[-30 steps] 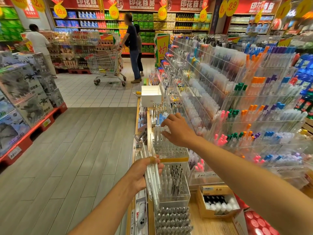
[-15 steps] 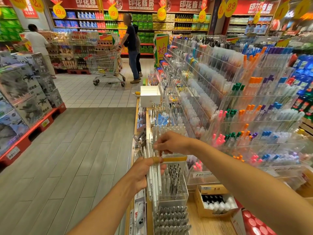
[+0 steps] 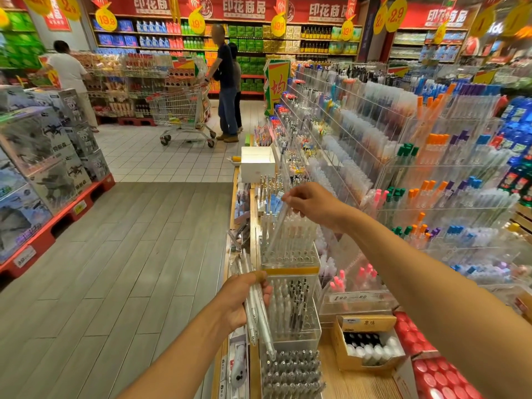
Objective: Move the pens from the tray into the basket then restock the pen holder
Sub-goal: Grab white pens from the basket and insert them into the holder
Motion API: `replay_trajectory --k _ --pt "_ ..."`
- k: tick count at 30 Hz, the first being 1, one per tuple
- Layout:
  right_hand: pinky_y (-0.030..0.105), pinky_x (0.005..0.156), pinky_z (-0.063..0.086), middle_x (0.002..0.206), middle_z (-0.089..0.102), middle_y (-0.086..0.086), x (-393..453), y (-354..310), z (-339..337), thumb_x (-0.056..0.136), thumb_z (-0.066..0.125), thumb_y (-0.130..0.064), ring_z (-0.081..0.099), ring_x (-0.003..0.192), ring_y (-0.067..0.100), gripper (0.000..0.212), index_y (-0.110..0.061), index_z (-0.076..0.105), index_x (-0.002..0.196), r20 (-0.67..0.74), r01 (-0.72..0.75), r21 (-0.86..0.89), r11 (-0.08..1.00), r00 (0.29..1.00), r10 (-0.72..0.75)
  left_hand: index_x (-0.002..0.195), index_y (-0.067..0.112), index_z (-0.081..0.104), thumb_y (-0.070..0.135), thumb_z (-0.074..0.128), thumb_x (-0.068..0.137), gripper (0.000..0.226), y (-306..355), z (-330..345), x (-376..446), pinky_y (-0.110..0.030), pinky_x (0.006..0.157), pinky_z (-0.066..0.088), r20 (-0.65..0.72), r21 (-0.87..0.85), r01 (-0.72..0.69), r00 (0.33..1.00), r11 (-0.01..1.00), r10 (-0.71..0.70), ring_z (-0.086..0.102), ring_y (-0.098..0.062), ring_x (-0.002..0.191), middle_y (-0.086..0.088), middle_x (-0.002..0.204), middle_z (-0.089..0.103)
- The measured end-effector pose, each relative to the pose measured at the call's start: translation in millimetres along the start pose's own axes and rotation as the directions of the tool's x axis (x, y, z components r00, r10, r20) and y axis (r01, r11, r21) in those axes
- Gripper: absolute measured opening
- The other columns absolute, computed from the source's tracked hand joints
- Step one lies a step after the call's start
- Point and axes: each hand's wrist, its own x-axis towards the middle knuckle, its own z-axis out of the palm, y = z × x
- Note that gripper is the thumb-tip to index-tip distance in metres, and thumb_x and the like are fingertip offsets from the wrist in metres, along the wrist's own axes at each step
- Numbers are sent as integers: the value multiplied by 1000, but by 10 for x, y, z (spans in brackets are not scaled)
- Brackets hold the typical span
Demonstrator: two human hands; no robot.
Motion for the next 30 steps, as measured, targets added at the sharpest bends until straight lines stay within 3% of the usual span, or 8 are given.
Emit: replay_trajectory --k 3,5,8,11,17,20,25,30 --pt "14 61 34 83 51 -18 89 -43 32 101 48 -17 47 71 -3 18 -10 62 110 -101 92 -208 974 988 -115 86 0 58 2 57 96 10 10 -21 14 -24 41 51 -20 9 2 1000 1000 -2 56 -17 41 -13 59 56" --pt "14 60 33 88 54 -14 135 -40 99 101 48 -17 46 72 -2 19 -11 62 111 -118 120 -325 938 979 -166 86 -1 58 2 58 95 9 24 -31 20 -24 41 52 -23 9 4 1000 1000 -3 56 -17 42 -13 59 56" --pt "22 74 37 107 61 2 169 -20 218 101 46 -15 54 88 14 20 -10 62 113 -94 135 -449 883 976 -197 86 -1 58 2 59 95 9 35 -36 24 -24 41 52 -23 10 11 1000 1000 -11 57 -18 42 -13 60 56" --pt "27 77 39 113 63 8 205 9 303 102 45 -16 58 99 24 23 -8 64 112 -70 137 -519 844 977 -201 85 -1 58 2 59 94 10 42 -52 29 -25 41 52 -23 5 13 1000 1000 -13 56 -18 42 -13 59 56" --pt "29 84 44 115 68 7 272 106 390 99 49 -15 61 104 24 24 -10 69 112 51 147 -583 799 988 -145 87 -1 58 4 61 94 9 52 -105 58 -26 41 52 -31 16 13 999 1000 -13 56 -18 43 -14 64 54" --pt "29 94 37 108 69 5 270 181 428 98 51 -16 57 105 23 23 -12 72 108 83 199 -614 764 979 -188 88 -1 59 5 61 94 9 59 -112 74 -25 43 53 -38 36 10 999 999 -9 57 -18 45 -13 65 55" --pt "24 81 25 106 63 4 304 226 410 94 61 -27 48 107 21 23 -15 70 111 55 211 -603 770 973 -223 91 -1 60 4 63 93 7 74 -110 90 -26 43 53 -33 18 17 999 1000 -16 59 -18 46 -12 65 57" --pt "33 87 48 114 65 7 395 143 335 94 60 -28 60 104 23 29 -9 65 116 -24 55 -465 884 997 -75 89 -2 60 4 63 92 7 89 -104 105 -27 43 53 -30 28 12 999 1000 -11 58 -19 46 -13 63 58"
